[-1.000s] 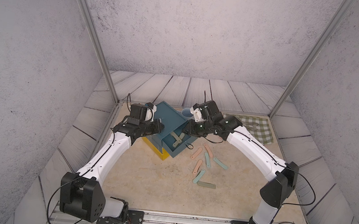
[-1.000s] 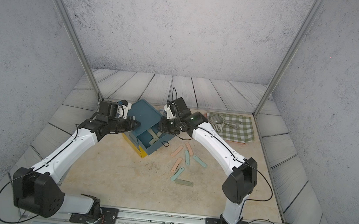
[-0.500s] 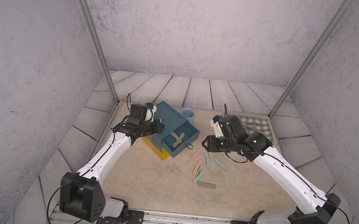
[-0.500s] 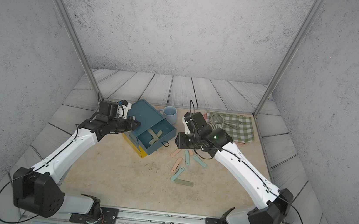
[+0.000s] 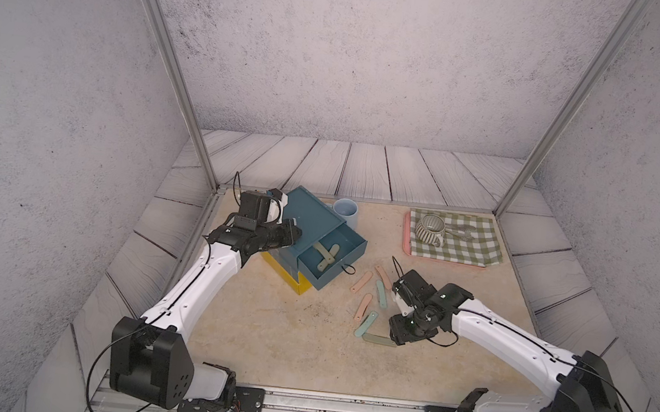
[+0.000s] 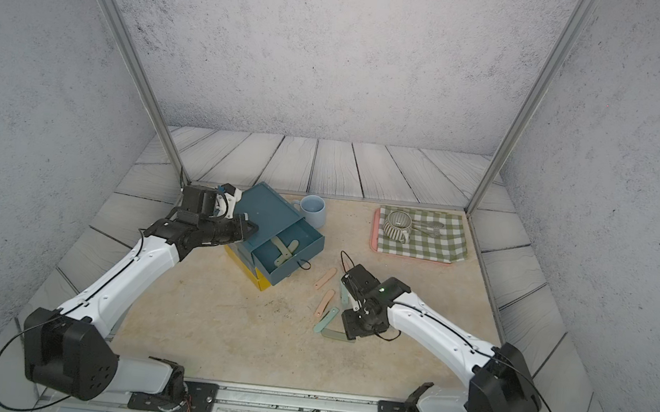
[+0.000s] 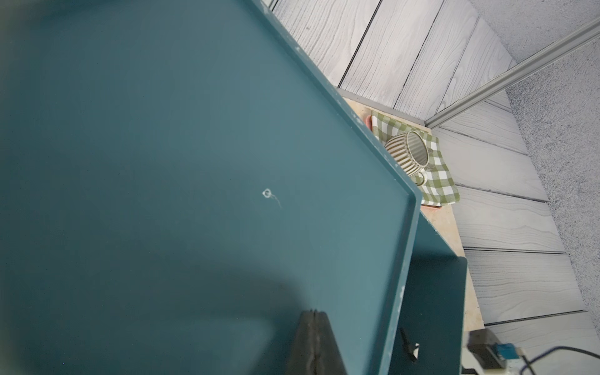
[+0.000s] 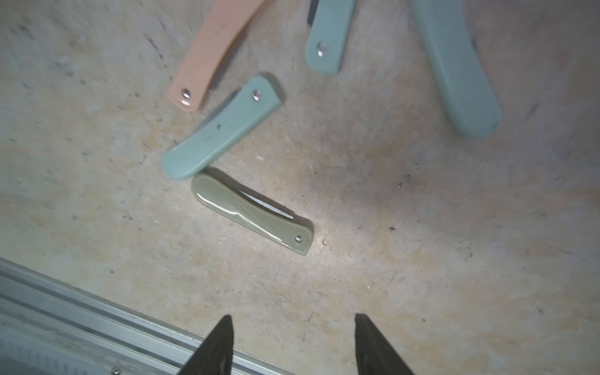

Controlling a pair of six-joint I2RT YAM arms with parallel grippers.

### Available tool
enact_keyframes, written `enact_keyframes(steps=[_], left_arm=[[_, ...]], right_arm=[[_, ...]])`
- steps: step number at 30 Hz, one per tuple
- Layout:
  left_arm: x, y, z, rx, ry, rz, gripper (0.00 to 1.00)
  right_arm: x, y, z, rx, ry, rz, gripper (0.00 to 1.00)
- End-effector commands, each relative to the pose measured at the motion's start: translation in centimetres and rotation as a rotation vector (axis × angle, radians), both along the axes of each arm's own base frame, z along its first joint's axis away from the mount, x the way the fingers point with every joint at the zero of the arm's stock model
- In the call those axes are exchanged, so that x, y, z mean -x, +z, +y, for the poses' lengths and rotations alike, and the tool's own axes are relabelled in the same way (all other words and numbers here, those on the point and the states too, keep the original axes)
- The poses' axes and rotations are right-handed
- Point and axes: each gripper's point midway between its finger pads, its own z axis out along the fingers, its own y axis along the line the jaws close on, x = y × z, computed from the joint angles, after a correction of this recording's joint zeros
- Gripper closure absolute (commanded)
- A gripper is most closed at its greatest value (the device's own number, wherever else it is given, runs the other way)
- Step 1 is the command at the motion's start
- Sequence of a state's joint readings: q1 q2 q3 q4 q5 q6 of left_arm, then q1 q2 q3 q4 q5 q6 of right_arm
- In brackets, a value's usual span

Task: Place the fruit knives into the drawer by color
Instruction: Pick up the fruit knife from the center of the board.

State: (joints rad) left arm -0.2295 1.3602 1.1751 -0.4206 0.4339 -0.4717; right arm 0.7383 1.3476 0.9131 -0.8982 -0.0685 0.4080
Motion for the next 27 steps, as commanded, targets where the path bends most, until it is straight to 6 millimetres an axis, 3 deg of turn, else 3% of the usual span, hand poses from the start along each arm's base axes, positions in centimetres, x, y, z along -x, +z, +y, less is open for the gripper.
enact_keyframes(steps=[1, 13, 27], left_arm=[[1.8, -3.8, 1.3, -0.073, 0.028, 0.143, 1.0], [1.7, -4.1, 1.4, -0.074, 0.031, 0.151, 1.0], [1.7, -4.0, 1.4, -0.075, 0.032, 0.147, 1.0]], right_arm=[[-0.5, -0.8, 0.8, -0.016, 0.054, -0.004, 0.4], [-0.6, -2.6, 2.0, 0.006, 0.158, 0.033, 0.34], [-0.6, -5.1, 2.9, 0.168, 0.243, 0.059, 0.33]])
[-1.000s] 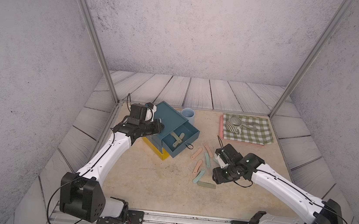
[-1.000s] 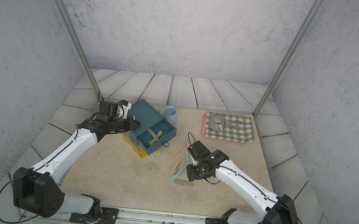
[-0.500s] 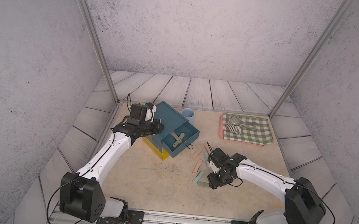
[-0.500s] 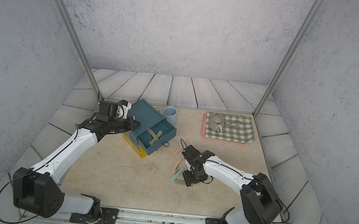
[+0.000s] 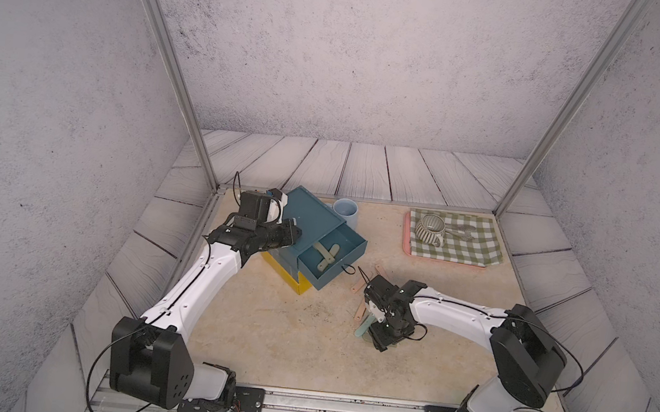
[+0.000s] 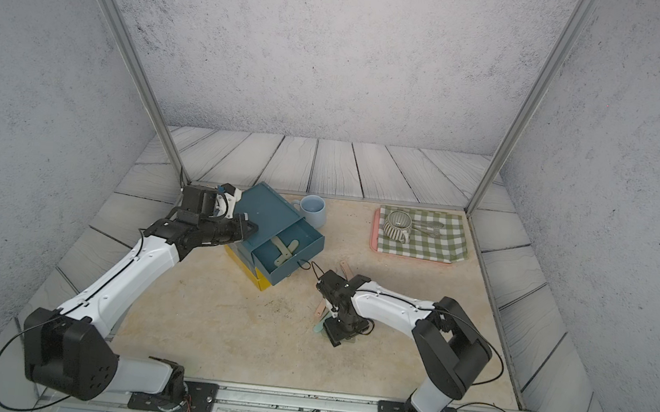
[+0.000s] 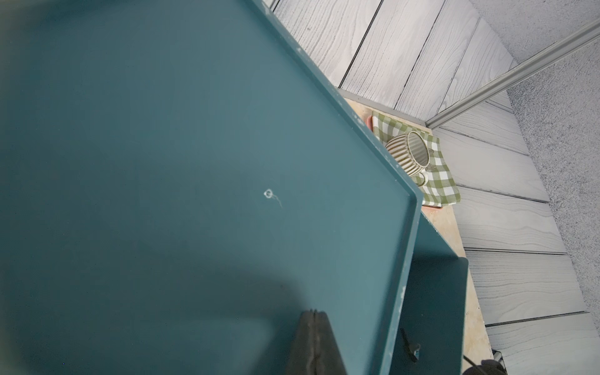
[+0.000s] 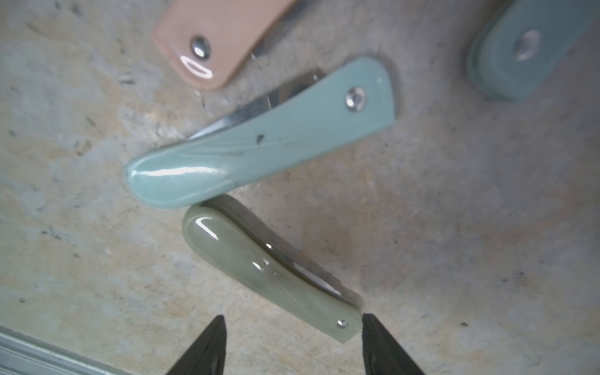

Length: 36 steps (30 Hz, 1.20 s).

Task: Place the fruit knives into the drawer by color
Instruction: Pick up the fruit knife from the center of the board.

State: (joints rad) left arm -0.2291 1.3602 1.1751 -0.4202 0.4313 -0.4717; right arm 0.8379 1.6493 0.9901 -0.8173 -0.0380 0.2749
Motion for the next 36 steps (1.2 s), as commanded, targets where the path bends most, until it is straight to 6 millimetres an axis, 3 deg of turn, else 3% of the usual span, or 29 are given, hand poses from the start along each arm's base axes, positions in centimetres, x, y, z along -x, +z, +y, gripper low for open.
enact_keyframes(steps=[1, 13, 20, 25, 29, 32, 36], left_arm=[[1.7, -4.0, 1.4, -0.072, 0.029, 0.148, 1.0], [1.8, -3.7, 1.4, -0.074, 0.03, 0.14, 1.0], [1.9, -3.6, 1.5, -0.077, 0.031, 0.137, 1.0], [1.8, -3.5, 1.4, -0.073, 0.031, 0.136, 1.0], [1.8, -3.5, 1.4, -0.073, 0.031, 0.134, 1.0], [1.8, -3.6, 1.4, -0.074, 0.031, 0.137, 1.0], [1.8, -3.5, 1.4, -0.072, 0.031, 0.135, 1.0]], right_arm=[[-0.3, -0.1, -0.3, 0.04, 0.015, -0.013, 0.33], [-1.2, -0.8, 1.1, 0.011, 0.025, -0.016, 0.36], [-0.6, -1.4, 0.9, 0.021, 0.008, 0.019, 0.56], [-0.1, -1.5, 0.2, 0.038, -0.022, 0.025, 0.64], [0.3, -1.8, -0.4, 0.051, -0.053, 0.033, 0.64], [0.8, -2.2, -0.6, 0.051, -0.066, 0.048, 0.54], [1.1, -2.7, -1.0, 0.06, -0.077, 0.059, 0.53]])
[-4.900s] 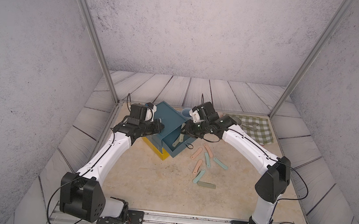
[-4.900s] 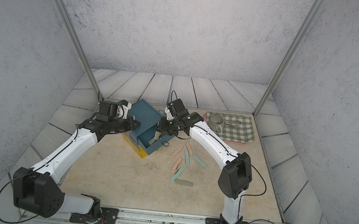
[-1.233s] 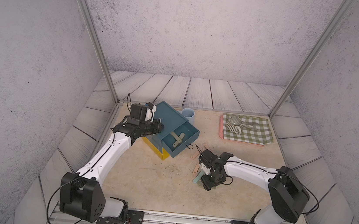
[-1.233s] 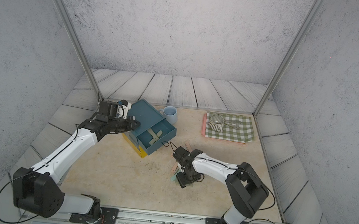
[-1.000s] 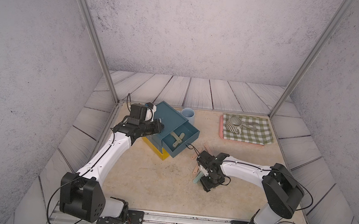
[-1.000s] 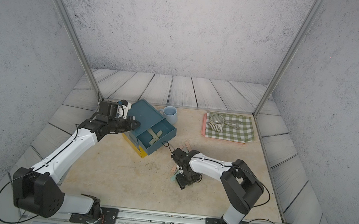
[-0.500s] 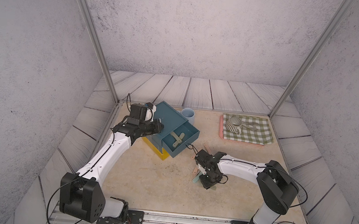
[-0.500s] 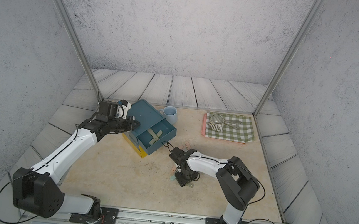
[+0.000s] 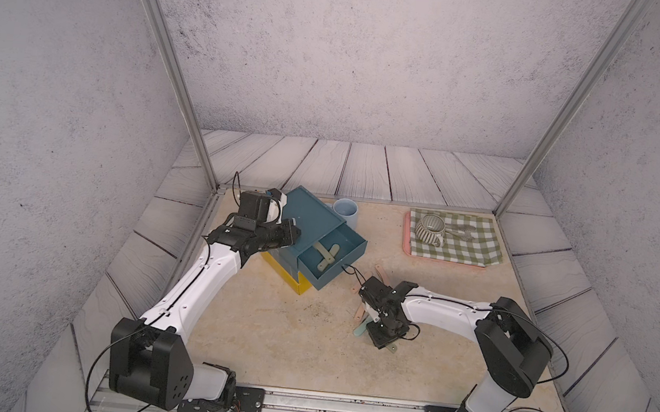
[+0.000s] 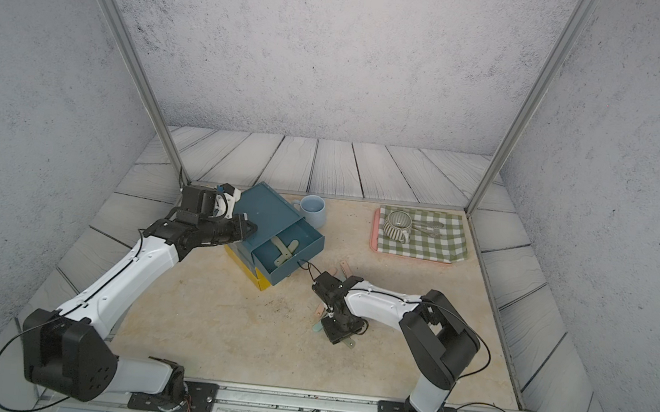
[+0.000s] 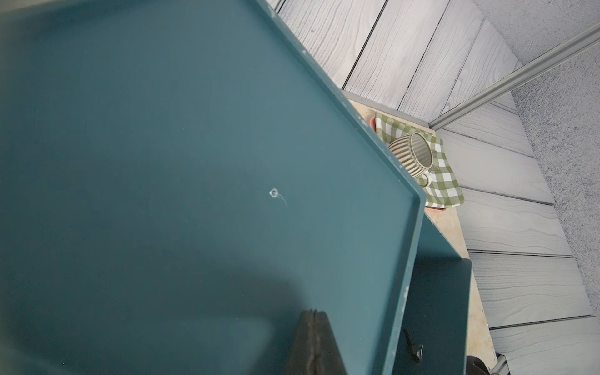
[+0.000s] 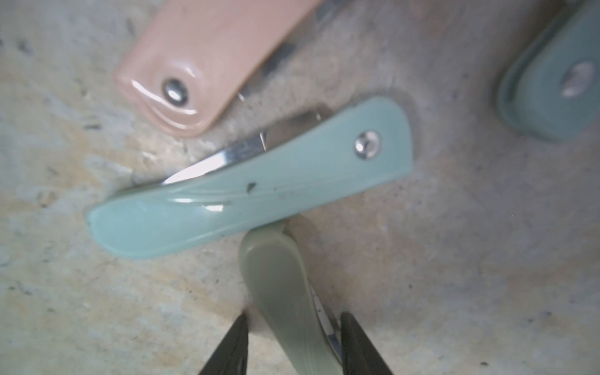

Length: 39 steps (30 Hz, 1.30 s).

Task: Place the fruit knives into the drawer by color
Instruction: Pick up the fruit knife from the center of the board.

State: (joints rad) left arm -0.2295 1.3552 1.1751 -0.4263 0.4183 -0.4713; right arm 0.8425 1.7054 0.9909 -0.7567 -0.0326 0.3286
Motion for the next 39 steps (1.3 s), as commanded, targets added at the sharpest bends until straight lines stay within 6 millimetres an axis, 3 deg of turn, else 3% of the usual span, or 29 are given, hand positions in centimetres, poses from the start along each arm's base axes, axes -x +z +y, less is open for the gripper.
enact_keyframes(steps=[1, 11, 20, 31, 39], left_arm=[[1.7, -3.5, 1.2, -0.064, 0.022, 0.136, 1.0], [1.8, -3.5, 1.3, -0.067, 0.024, 0.136, 1.0], [1.8, -3.5, 1.3, -0.065, 0.023, 0.135, 1.0], [1.8, -3.6, 1.2, -0.066, 0.022, 0.138, 1.0], [1.8, -3.6, 1.2, -0.065, 0.022, 0.14, 1.0]], right_arm=[[1.8, -1.3, -1.8, 0.059, -0.03, 0.066, 0.55], [2.0, -1.6, -2.6, 0.088, -0.05, 0.067, 0.74], [2.0, -1.0, -3.5, 0.101, -0.078, 0.042, 0.79], [1.4, 1.6, -3.8, 0.079, -0.093, -0.014, 0.8], [-1.0, 5.1, -3.2, 0.031, -0.109, -0.091, 0.8]])
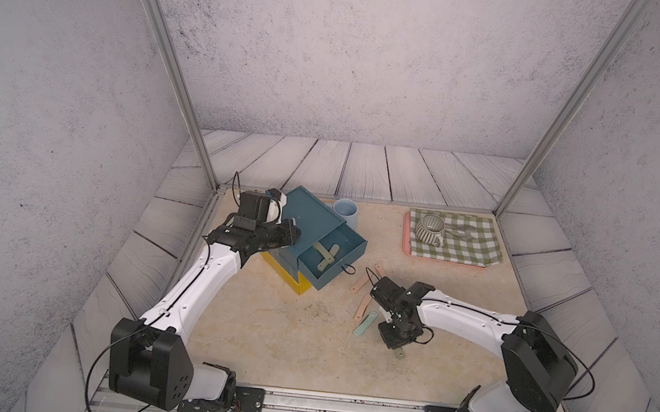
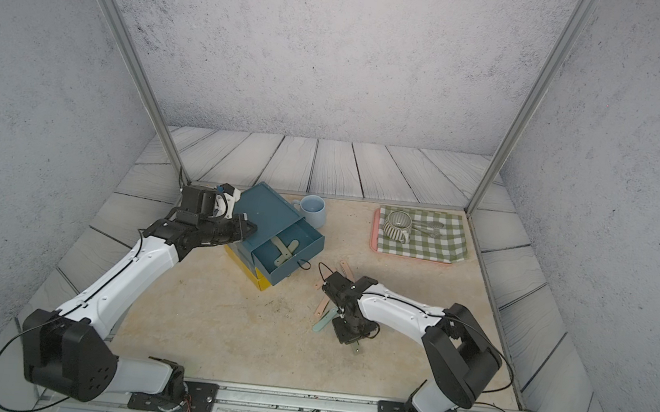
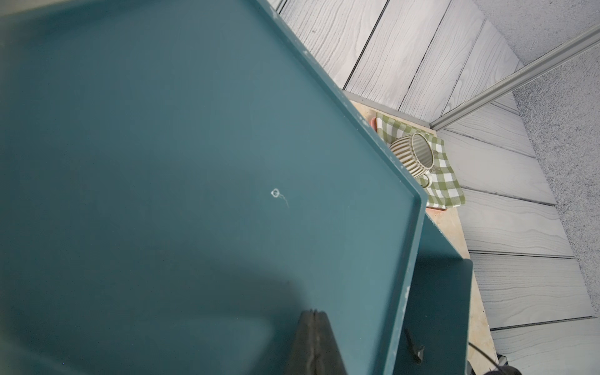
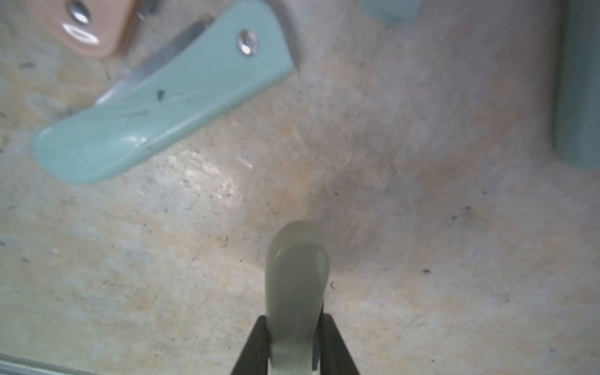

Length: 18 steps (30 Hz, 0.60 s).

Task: Place the fruit knives into the drawer by color
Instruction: Pick up the fruit knife from the center of the board, then place the fruit knife in the drawer.

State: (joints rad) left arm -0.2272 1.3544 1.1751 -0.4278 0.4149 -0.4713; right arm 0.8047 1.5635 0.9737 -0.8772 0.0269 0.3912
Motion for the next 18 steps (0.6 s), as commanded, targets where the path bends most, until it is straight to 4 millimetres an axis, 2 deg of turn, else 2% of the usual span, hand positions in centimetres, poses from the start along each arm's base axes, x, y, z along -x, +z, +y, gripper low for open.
enact_keyframes(steps=[1, 7, 13, 18], left_arm=[[1.8, -3.5, 1.1, -0.062, 0.018, 0.137, 1.0], [1.8, -3.5, 1.2, -0.065, 0.02, 0.136, 1.0], [1.7, -3.6, 1.1, -0.063, 0.02, 0.138, 1.0], [1.8, -3.8, 1.1, -0.059, 0.019, 0.144, 1.0]], right_arm=[[-1.4, 2.6, 0.1, -0.011, -0.007, -0.057, 0.8], [-3.4, 7.3, 1.5, -0.079, 0.001, -0.137, 0.8], [-4.6, 13.0, 2.8, -0.176, 0.004, -0.23, 0.8], [-5.1, 17.3, 5.2, -0.335, 0.048, -0.284, 0.79]])
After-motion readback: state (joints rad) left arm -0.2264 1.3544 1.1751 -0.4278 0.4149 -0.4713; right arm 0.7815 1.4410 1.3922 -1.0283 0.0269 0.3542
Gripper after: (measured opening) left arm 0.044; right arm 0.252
